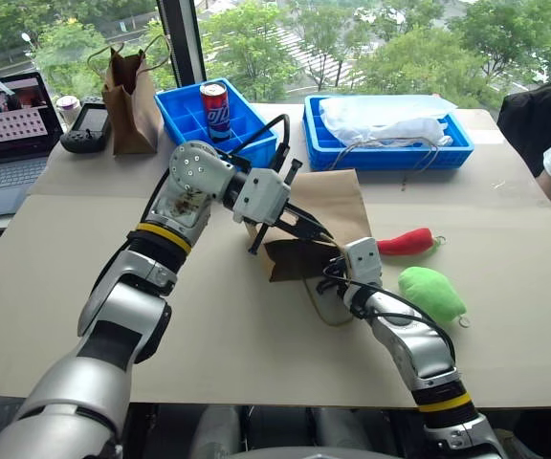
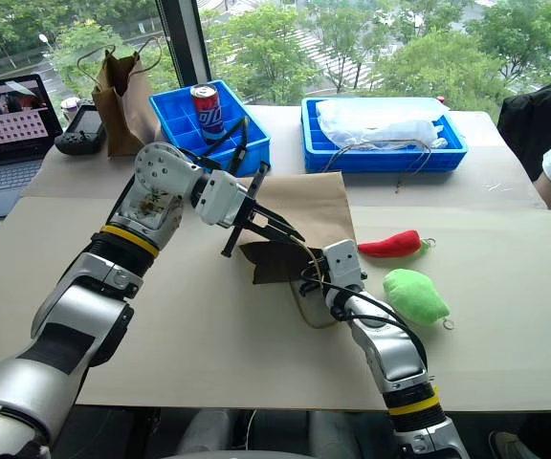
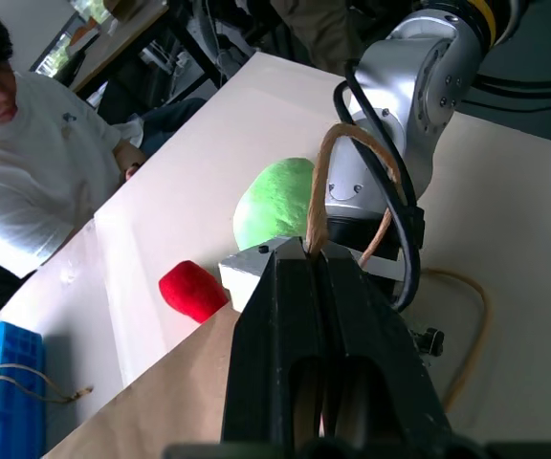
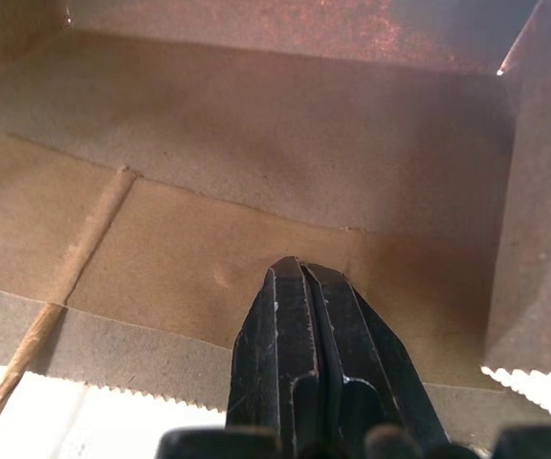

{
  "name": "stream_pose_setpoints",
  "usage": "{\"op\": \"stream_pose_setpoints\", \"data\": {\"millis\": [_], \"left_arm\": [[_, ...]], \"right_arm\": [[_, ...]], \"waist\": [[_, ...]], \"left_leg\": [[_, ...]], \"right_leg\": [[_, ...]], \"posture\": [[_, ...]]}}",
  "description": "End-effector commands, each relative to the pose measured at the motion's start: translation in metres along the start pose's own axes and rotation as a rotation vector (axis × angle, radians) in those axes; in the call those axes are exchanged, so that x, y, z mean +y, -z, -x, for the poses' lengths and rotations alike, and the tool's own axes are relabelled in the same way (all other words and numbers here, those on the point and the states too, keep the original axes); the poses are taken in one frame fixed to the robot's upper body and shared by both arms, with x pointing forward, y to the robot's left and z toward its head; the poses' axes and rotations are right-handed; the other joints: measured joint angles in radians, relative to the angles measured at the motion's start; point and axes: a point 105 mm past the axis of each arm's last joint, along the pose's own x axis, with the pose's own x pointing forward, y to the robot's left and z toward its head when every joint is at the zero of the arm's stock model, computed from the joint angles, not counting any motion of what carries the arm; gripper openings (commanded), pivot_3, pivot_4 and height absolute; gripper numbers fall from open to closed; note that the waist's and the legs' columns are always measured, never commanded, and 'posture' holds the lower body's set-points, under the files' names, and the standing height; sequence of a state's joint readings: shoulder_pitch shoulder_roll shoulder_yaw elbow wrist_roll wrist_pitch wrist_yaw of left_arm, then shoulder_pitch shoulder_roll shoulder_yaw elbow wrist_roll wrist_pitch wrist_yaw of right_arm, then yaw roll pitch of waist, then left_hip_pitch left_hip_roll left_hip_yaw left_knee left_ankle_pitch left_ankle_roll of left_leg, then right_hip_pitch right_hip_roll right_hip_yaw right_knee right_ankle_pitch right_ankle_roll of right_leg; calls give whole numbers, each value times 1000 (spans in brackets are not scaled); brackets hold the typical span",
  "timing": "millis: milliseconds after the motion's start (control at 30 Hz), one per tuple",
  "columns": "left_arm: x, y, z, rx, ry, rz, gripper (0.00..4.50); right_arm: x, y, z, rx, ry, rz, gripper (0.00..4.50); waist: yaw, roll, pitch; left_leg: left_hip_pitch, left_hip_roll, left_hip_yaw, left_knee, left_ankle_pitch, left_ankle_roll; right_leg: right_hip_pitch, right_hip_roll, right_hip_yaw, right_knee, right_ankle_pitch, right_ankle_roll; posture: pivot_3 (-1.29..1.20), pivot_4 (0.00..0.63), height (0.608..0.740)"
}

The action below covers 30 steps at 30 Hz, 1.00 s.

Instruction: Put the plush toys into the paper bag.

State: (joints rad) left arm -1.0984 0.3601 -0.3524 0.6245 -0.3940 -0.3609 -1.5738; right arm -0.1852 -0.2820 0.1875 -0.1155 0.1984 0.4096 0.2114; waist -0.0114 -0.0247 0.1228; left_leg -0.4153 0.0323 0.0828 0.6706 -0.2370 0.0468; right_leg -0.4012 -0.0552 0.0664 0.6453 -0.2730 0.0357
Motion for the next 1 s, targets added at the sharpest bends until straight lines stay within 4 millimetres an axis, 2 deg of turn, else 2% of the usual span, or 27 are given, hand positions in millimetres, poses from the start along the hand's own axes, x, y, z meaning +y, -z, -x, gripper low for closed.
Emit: {"op": "stream_pose_setpoints", "data": {"millis": [33, 300, 500, 600, 667, 700, 733, 800, 833, 967, 1000], "left_arm": [[32, -27, 11, -104, -133, 70, 0], [13, -17, 3, -111, -92, 145, 0], [4, -13, -1, -118, -77, 190, 0], [-6, -5, -6, -58, -30, 120, 0], [-11, -3, -8, -46, -1, 106, 0], [-11, -3, -9, -52, -1, 112, 0], [-11, -3, -10, -58, 0, 116, 0], [-9, -3, -11, -71, -9, 126, 0], [-9, -2, -12, -73, -6, 125, 0], [-8, -2, -17, -90, -3, 133, 0], [-7, -1, -18, -92, -1, 132, 0]], "right_arm": [[2, 8, 3, 31, -9, 11, 32], [-1, -9, 5, -32, -1, -41, 32], [-8, -48, 21, -194, -16, -173, 32], [1, -79, 52, -328, -95, -244, 32], [2, -84, 64, -343, -101, -252, 32], [0, -79, 75, -309, -86, -225, 32], [-6, -70, 87, -254, -51, -180, 32], [-22, -48, 111, -86, 28, 24, 32], [-32, -48, 122, -64, 66, 66, 32], [-59, -75, 158, -133, 161, 67, 32], [-61, -77, 164, -118, 150, 72, 301]], "waist": [[-1, 0, 0], [-5, 1, 0], [-1, 1, 0], [0, 1, 0], [0, 1, 0], [0, 1, 0], [1, 1, 0], [12, 2, -1], [14, 2, -1], [8, 5, -2], [8, 5, -2]], "left_leg": [[0, 0, 0, 0, 0, 0], [0, 0, 0, -1, 0, 0], [0, 0, 0, 0, 0, -1], [0, 0, 0, -1, 0, -1], [0, 0, 0, -2, 0, -1], [0, 0, 0, -2, 0, -1], [0, 0, 0, -2, 0, -1], [-1, 0, -1, -2, 0, -1], [-1, -1, 0, -2, 0, 0], [-1, -2, 1, 0, 0, -1], [0, -2, 1, 0, 1, 0]], "right_leg": [[0, 0, 0, 0, 0, 0], [-1, 1, 0, 2, 0, 0], [-1, 0, 0, 2, 0, 0], [-1, -1, 0, 2, 0, 0], [-1, 0, 0, 2, 0, 0], [-1, 0, 0, 2, 0, 0], [-1, 0, 0, 2, 0, 0], [0, -1, 0, 2, 0, 0], [0, -2, 0, 0, 0, 1], [0, -2, 2, -3, -1, 1], [0, -2, 3, -1, -1, 1]], "posture": [[0, 150, 724], [0, 150, 724], [0, 150, 724], [0, 150, 724], [0, 150, 724], [0, 150, 724], [0, 150, 724], [0, 150, 724], [0, 150, 724], [0, 150, 724], [0, 150, 724]]}}
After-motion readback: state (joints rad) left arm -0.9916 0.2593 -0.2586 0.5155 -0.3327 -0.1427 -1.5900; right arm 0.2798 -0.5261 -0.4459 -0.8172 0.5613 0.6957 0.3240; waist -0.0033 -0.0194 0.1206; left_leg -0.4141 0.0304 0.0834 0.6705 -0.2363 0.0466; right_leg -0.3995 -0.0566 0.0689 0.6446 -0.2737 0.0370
